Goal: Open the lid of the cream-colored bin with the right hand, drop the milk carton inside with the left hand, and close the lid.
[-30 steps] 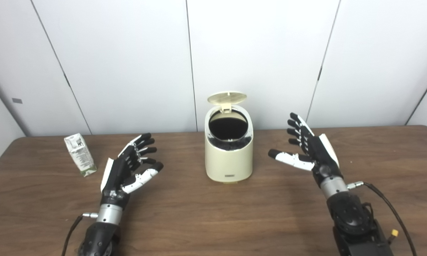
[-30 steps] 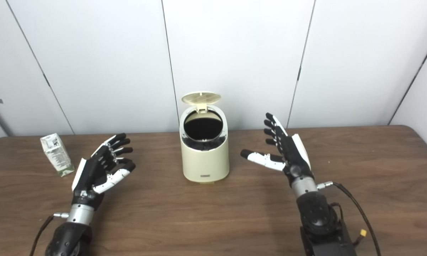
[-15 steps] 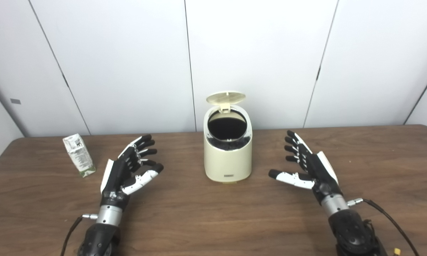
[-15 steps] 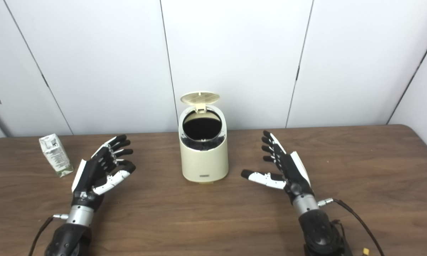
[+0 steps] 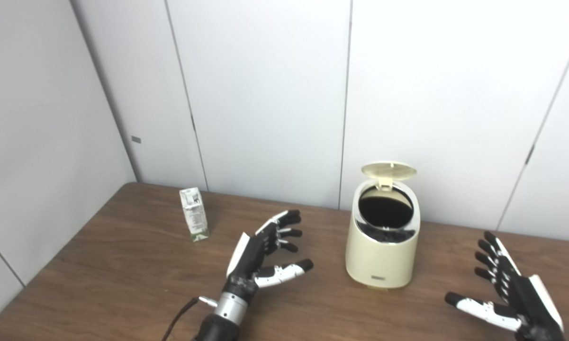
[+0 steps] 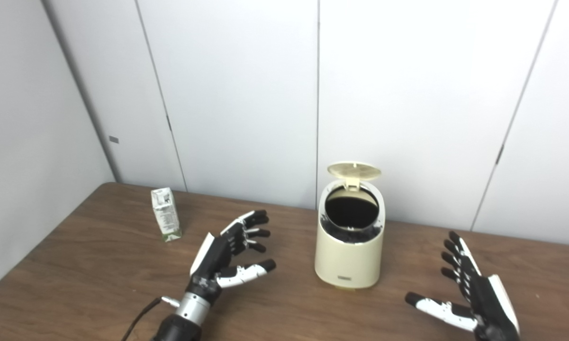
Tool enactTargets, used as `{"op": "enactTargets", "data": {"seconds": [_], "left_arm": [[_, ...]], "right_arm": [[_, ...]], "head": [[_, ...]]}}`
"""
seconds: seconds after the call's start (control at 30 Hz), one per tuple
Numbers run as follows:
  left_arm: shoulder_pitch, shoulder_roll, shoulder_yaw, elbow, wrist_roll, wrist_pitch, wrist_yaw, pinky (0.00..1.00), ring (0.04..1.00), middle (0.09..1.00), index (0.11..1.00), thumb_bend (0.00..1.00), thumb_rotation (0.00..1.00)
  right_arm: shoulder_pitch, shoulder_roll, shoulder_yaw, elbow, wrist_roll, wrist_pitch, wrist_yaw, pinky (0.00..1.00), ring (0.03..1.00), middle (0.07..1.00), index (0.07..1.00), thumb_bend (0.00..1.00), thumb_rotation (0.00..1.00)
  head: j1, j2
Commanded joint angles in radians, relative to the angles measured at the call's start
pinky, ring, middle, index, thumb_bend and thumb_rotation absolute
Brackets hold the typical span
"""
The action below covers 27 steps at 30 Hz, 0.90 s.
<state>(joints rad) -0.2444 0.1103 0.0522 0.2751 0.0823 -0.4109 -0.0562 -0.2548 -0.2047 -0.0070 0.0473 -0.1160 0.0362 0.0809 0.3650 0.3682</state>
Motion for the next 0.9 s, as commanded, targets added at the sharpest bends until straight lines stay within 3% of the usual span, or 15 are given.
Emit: {"op": "enactTargets", "data": {"seconds": [0.0,0.13,0.23,0.4,0.53,0.87], "left_arm": [[0.034,0.027,0.006,-0.026,0.029,-0.012,0.025,0.6,0.766,0.86,0.886,0.8,0.21],[0.034,0.075,0.032,-0.083,0.046,-0.025,0.036,0.62,0.772,0.846,0.868,0.77,0.21],[0.029,0.121,0.061,-0.133,0.081,-0.009,0.05,0.6,0.759,0.842,0.865,0.75,0.21],[0.016,0.201,0.107,-0.19,0.046,0.051,0.033,0.63,0.769,0.842,0.859,0.74,0.13],[0.005,0.278,0.143,-0.205,0.06,0.076,0.04,0.65,0.778,0.843,0.859,0.74,0.11],[-0.033,0.375,0.211,-0.162,0.042,0.109,0.06,0.73,0.845,0.87,0.858,0.78,0.15]], "right_arm": [[-0.028,-0.007,-0.005,-0.041,0.013,0.002,0.005,0.81,0.903,0.945,0.968,0.73,0.22],[-0.029,-0.01,-0.004,-0.048,0.017,0.0,0.009,0.78,0.903,0.943,0.959,0.7,0.15],[-0.033,-0.023,0.009,-0.043,-0.022,-0.032,-0.002,0.65,0.864,0.932,0.943,0.75,0.23],[-0.037,-0.03,0.012,-0.048,-0.037,-0.037,-0.003,0.54,0.813,0.9,0.922,0.79,0.29],[-0.041,-0.029,0.011,-0.046,-0.035,-0.032,0.001,0.52,0.809,0.895,0.915,0.8,0.3],[-0.049,-0.03,0.013,-0.043,-0.034,-0.038,0.003,0.56,0.834,0.916,0.923,0.76,0.26]], "head": [[0.01,-0.007],[0.028,-0.016],[0.037,-0.017],[0.044,-0.018],[0.047,-0.016],[0.051,-0.013]]}}
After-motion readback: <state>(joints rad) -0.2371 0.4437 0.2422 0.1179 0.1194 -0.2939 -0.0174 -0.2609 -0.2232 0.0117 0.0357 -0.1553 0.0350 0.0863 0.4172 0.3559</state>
